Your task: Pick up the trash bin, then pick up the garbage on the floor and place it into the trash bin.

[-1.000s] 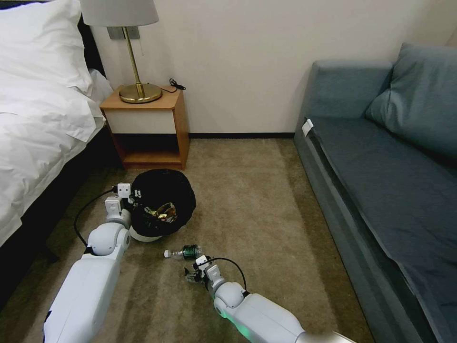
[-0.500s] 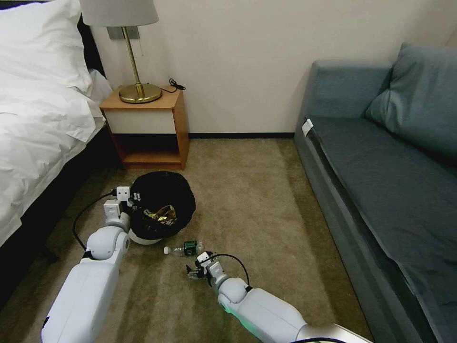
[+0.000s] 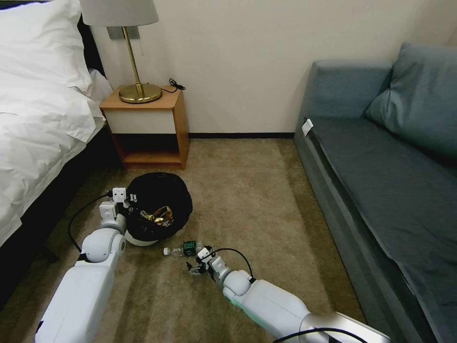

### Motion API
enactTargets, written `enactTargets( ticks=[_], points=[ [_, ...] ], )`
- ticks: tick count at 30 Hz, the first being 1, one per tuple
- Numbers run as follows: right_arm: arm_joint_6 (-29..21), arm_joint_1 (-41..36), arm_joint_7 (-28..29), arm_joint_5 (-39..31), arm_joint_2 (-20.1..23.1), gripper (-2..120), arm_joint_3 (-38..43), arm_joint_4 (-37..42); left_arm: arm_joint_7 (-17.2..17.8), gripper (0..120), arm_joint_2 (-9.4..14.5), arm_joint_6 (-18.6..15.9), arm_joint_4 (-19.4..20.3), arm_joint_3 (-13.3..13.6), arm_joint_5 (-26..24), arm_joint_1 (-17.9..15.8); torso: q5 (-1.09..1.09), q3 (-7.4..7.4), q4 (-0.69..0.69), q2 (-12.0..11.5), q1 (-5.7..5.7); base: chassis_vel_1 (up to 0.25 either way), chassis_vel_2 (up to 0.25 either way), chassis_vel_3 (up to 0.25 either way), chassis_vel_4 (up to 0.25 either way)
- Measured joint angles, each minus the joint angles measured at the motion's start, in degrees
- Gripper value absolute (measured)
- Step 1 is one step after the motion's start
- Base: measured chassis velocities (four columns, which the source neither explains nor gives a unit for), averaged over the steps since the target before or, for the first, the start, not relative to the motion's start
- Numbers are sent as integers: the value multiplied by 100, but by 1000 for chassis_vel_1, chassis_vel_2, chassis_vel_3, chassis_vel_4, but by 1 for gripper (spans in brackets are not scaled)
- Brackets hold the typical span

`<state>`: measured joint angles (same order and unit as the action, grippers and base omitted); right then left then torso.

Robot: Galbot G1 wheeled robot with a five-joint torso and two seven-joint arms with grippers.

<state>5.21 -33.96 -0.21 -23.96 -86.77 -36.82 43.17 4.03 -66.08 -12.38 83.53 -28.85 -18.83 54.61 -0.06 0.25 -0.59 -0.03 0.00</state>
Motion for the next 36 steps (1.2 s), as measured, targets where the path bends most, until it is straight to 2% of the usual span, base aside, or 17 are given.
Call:
enactTargets(
  ticks=[5,7,8,11,13,19,21,29,36],
  points=[
    [277,201,-493,232,-19,100,-131,-236,-17,6,-60,7,39,-88,20,92,0,0,-1,0,0,0,0,0,0],
    [487,354,-976,344,-59,100,-184,-513,-46,6,-100,34,43,-182,57,147,-1,0,-2,0,0,0,0,0,0],
    [487,354,-976,344,-59,100,-184,-513,-46,6,-100,34,43,-182,57,147,-1,0,-2,0,0,0,0,0,0],
    [871,525,-1481,624,-391,100,-129,-1165,-67,6,-103,51,68,-257,85,241,-1,0,1,-1,0,0,0,0,0],
    [1024,587,-1607,819,-518,100,-38,-1450,-78,6,-97,53,85,-280,86,268,3,0,4,0,0,0,0,0,0],
    [1162,708,-1653,1132,-552,100,135,-1964,-75,6,-80,58,111,-329,86,281,0,1,-3,0,0,0,0,0,0],
    [1259,793,-1694,1447,-550,100,342,-2324,-73,6,-74,58,134,-351,76,281,-3,0,-4,0,0,0,0,0,0],
    [1253,895,-1667,1517,-546,100,435,-2406,-80,6,-59,62,214,-428,68,379,0,0,1,0,0,0,0,0,0],
    [1275,1005,-1602,1496,-543,100,423,-2297,-83,6,-92,70,270,-439,92,431,0,0,-1,0,0,0,0,0,0]
  ],
)
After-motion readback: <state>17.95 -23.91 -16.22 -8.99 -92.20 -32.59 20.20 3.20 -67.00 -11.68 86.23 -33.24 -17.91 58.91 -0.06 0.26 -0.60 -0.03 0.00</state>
